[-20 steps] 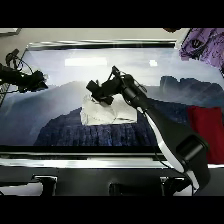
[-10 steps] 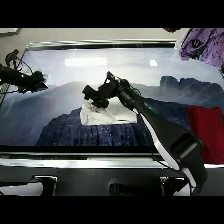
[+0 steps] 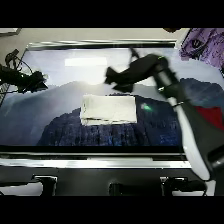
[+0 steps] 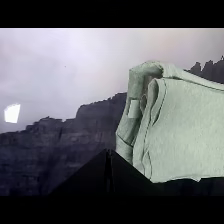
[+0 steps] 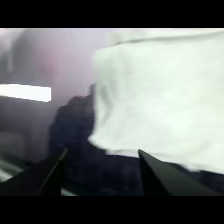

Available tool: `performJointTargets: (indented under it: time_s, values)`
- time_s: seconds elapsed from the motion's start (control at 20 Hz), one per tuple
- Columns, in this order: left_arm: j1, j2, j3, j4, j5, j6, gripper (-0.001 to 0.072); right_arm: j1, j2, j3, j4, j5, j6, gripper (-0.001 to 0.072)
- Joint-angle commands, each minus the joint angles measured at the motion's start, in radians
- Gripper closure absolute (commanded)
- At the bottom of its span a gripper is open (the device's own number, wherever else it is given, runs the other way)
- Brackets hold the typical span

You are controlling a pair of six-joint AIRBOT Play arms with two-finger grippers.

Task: Fold the clothes and pants, and hang the long-sleeved shirts on hangers.

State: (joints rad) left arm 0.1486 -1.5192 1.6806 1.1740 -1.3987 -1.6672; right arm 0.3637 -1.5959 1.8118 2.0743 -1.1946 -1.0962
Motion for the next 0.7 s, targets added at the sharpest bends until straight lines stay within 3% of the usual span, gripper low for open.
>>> performJointTargets:
  time_s: [0.0, 0.3, 0.45, 0.65]
  values:
    - [0.008, 0.007, 0.001, 0.006, 0.0, 0.002, 0.0684, -0.237, 0.045, -0.019, -0.06, -0.203, -0.218, 0.0174]
    - [0.056, 0.018, 0.001, 0.005, 0.001, 0.0, 0.0684, -0.565, 0.018, -0.403, 0.261, -0.166, -0.574, 0.0172]
    - [0.056, 0.018, 0.001, 0.005, 0.002, 0.0, 0.0683, -0.555, -0.031, -0.562, 0.354, -0.069, -0.69, 0.0172]
    - [0.056, 0.018, 0.001, 0.005, 0.003, 0.002, 0.0683, -0.492, -0.132, -0.6, 0.463, 0.006, -0.785, 0.0175]
